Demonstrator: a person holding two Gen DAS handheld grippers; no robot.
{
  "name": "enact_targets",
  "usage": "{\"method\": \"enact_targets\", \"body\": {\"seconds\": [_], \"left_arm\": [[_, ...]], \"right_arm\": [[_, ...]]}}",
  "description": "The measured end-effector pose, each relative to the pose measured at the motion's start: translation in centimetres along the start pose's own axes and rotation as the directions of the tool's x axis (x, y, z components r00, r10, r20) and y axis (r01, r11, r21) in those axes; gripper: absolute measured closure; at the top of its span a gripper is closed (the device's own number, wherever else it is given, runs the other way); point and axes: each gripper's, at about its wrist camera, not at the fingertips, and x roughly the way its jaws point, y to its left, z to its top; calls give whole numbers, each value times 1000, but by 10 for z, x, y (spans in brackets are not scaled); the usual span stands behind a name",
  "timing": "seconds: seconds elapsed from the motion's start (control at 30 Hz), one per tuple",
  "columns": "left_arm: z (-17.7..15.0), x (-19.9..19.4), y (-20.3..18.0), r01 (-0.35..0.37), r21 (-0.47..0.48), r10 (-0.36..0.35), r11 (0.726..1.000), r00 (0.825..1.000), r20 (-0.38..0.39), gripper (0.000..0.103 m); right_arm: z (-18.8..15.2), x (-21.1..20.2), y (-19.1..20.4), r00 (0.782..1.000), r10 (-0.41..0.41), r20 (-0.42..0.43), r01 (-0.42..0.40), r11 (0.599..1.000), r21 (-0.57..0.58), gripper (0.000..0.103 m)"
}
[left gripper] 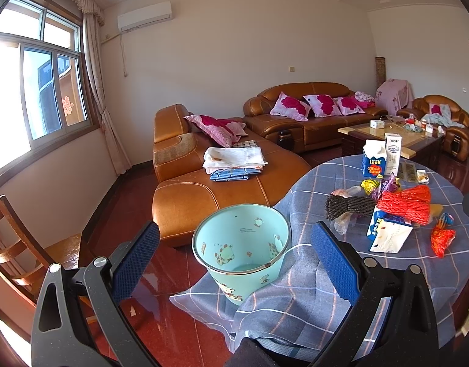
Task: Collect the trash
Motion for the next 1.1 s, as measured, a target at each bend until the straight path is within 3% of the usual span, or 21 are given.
{"method": "enact_targets", "body": {"seconds": [1.1], "left_arm": [[1,1,0,-6,4,6,1000,1000,-2,6]], "right_arm": [[-1,0,-1,1000,-3,-4,3,1000,3,5]]}}
